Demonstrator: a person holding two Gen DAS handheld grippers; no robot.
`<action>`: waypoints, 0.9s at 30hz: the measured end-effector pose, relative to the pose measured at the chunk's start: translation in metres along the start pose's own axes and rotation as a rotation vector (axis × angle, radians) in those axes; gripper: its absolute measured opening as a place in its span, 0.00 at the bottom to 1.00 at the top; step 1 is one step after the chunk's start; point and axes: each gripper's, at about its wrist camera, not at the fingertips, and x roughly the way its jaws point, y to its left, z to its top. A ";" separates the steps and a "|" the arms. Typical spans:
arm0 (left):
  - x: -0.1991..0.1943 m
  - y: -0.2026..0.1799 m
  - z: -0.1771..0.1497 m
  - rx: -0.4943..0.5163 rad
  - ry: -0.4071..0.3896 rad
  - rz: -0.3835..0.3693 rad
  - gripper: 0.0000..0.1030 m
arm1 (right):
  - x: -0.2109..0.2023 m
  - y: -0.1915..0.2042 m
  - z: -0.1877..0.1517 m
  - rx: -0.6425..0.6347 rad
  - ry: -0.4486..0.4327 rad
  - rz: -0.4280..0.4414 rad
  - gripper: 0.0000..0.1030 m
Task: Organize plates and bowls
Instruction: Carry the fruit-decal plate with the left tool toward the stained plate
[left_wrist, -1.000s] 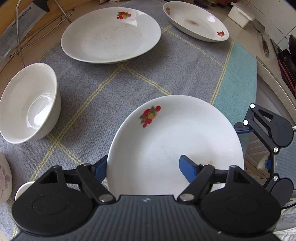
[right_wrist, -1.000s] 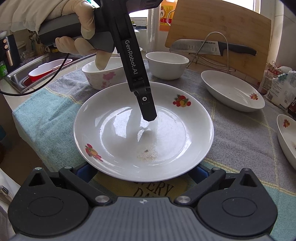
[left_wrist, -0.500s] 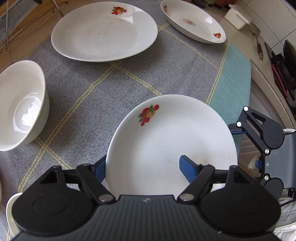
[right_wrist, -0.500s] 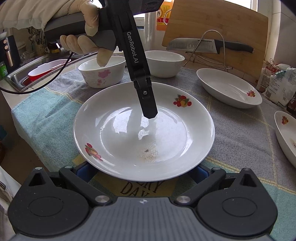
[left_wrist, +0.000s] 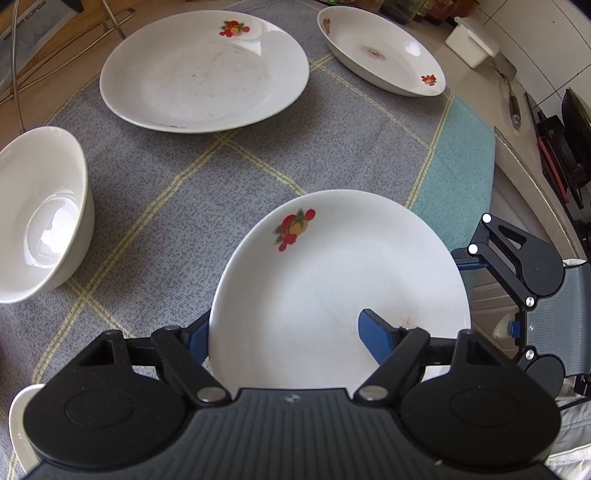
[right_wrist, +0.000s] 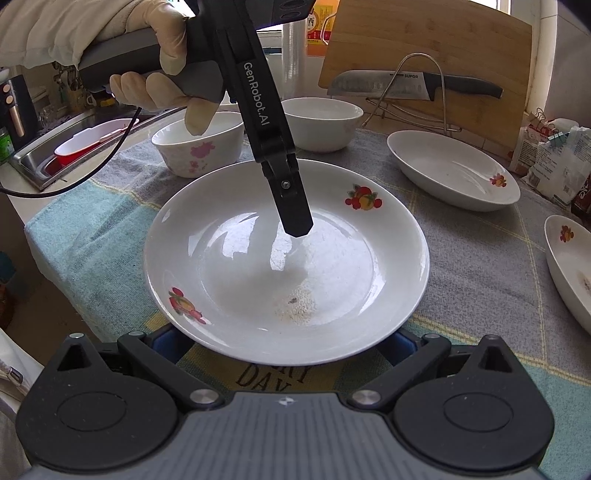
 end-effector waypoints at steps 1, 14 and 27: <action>-0.001 -0.001 0.001 -0.002 -0.002 0.000 0.77 | -0.002 -0.002 0.000 -0.005 -0.001 0.001 1.00; -0.013 -0.022 0.026 -0.012 -0.034 0.006 0.77 | -0.027 -0.037 0.004 -0.040 0.002 0.009 1.00; -0.006 -0.054 0.087 0.002 -0.056 0.010 0.77 | -0.055 -0.099 -0.002 -0.055 -0.003 -0.012 1.00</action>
